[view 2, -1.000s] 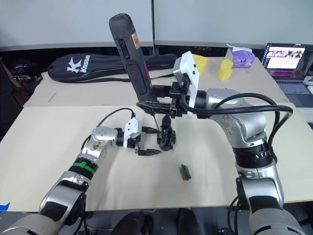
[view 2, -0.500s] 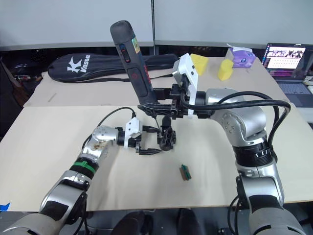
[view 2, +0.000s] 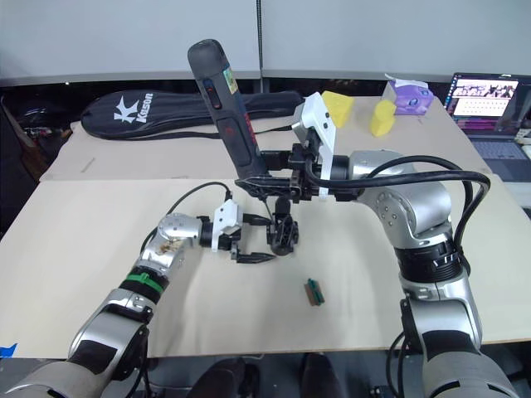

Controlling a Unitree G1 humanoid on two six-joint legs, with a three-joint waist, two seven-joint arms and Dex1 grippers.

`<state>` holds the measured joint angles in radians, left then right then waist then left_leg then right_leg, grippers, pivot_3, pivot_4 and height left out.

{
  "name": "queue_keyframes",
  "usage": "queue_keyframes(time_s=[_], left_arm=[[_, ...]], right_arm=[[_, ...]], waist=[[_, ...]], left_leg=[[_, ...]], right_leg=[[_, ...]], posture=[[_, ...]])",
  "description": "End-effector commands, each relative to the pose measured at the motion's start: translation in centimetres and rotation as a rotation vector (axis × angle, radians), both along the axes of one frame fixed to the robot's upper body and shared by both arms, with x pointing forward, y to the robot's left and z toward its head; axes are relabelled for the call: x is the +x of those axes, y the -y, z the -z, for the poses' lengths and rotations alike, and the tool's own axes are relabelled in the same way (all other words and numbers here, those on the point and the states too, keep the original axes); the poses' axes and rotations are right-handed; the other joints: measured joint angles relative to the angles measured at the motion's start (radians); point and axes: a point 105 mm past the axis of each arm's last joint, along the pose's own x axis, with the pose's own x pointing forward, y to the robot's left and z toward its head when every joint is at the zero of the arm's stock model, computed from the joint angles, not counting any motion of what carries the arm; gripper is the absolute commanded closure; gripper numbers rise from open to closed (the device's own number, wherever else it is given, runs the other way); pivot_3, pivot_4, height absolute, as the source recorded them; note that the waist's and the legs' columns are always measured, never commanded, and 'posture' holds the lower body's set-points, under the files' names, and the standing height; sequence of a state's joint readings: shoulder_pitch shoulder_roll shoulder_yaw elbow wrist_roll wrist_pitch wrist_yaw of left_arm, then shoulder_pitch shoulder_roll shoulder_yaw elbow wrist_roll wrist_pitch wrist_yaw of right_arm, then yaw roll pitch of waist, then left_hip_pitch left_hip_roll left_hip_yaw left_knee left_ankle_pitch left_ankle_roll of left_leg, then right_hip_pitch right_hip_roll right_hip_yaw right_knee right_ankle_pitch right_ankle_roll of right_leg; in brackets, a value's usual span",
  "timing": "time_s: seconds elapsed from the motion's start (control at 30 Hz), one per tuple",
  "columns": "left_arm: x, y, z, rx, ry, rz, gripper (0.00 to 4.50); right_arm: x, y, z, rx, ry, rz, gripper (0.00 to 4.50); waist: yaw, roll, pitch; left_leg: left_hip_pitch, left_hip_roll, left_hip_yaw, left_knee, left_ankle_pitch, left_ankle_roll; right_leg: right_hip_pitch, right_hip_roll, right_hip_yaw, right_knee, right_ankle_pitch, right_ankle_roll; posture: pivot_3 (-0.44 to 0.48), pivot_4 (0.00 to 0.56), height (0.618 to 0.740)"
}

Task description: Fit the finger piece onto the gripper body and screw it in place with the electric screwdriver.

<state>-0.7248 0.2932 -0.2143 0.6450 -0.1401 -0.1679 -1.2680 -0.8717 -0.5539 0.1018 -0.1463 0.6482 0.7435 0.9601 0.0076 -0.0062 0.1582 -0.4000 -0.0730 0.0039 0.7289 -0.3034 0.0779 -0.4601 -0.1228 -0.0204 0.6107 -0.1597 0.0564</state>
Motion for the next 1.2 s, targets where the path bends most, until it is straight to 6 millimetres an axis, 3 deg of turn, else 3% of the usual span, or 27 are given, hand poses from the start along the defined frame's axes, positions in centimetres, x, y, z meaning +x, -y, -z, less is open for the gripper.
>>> queue_keyframes(time_s=[0.03, 1.2], left_arm=[[-0.10, 0.33, -0.71, -0.014, 0.033, 0.013, 0.00], [-0.13, 0.50, -0.80, -0.025, 0.046, 0.003, 0.00]], right_arm=[[-1.03, -0.01, -1.67, 0.018, 0.061, -0.039, 2.58], [-1.05, -0.34, -1.34, 0.011, 0.061, -0.053, 2.58]], waist=[[0.000, 0.000, 0.000], [0.000, 0.000, 0.000]], left_leg=[[0.000, 0.000, 0.000, 0.000, 0.000, 0.000], [0.000, 0.000, 0.000, 0.000, 0.000, 0.000]], right_leg=[[0.000, 0.000, 0.000, 0.000, 0.000, 0.000], [0.000, 0.000, 0.000, 0.000, 0.000, 0.000]], posture=[[0.000, 0.150, 0.723], [0.000, 0.150, 0.723]])
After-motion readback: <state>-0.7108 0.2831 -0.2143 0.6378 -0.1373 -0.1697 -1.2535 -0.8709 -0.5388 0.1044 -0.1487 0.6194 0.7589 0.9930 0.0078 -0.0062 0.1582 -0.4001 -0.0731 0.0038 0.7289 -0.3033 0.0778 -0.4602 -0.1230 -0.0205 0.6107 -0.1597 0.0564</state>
